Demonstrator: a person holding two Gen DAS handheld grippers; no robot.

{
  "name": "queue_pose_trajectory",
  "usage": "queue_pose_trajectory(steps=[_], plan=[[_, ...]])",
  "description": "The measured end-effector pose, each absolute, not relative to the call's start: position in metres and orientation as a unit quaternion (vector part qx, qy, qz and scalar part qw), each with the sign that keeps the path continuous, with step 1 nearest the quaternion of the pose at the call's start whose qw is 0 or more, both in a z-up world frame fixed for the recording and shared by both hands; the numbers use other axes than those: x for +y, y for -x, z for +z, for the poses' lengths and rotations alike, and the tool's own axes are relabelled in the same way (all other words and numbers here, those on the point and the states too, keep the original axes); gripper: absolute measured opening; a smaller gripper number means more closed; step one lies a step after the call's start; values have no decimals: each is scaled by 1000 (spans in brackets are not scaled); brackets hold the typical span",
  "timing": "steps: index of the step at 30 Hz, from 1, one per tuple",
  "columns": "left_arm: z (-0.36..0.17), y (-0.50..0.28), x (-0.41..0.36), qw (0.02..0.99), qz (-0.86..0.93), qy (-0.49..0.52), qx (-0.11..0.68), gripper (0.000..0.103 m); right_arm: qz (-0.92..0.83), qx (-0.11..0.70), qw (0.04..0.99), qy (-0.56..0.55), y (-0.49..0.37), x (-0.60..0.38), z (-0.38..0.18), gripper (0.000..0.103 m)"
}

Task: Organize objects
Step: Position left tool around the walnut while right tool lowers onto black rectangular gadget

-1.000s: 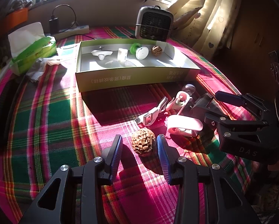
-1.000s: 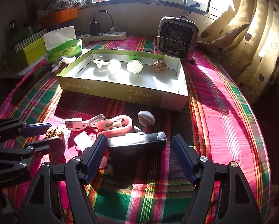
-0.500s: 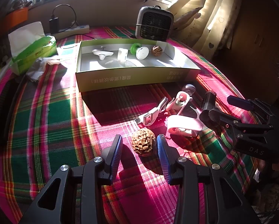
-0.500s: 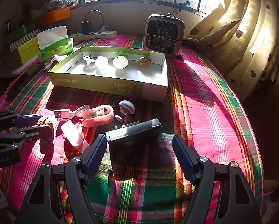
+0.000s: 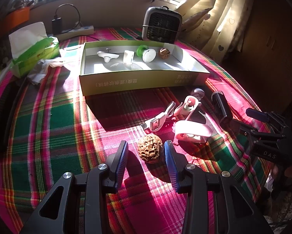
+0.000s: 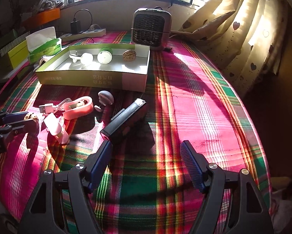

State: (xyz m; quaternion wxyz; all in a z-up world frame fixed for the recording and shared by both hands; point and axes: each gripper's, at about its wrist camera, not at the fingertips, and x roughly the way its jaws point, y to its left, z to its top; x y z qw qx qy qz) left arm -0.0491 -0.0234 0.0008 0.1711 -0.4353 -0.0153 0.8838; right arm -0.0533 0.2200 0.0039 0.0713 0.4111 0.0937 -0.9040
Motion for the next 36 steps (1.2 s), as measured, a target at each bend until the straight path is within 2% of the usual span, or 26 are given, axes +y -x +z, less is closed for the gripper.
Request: queue_pose_trajectory(steps=[6,13,36], plan=[[1,49,-24,171,884,435,-16,36,-904,76,50,-418,55,231,4,73],[1,50,-24,171,884,436,-18,36,-911,40,101,-397,53,220,12,73],[1,52,-24,174,883,434,-23,36,-902,55,75,-423,83,209,-5,73]])
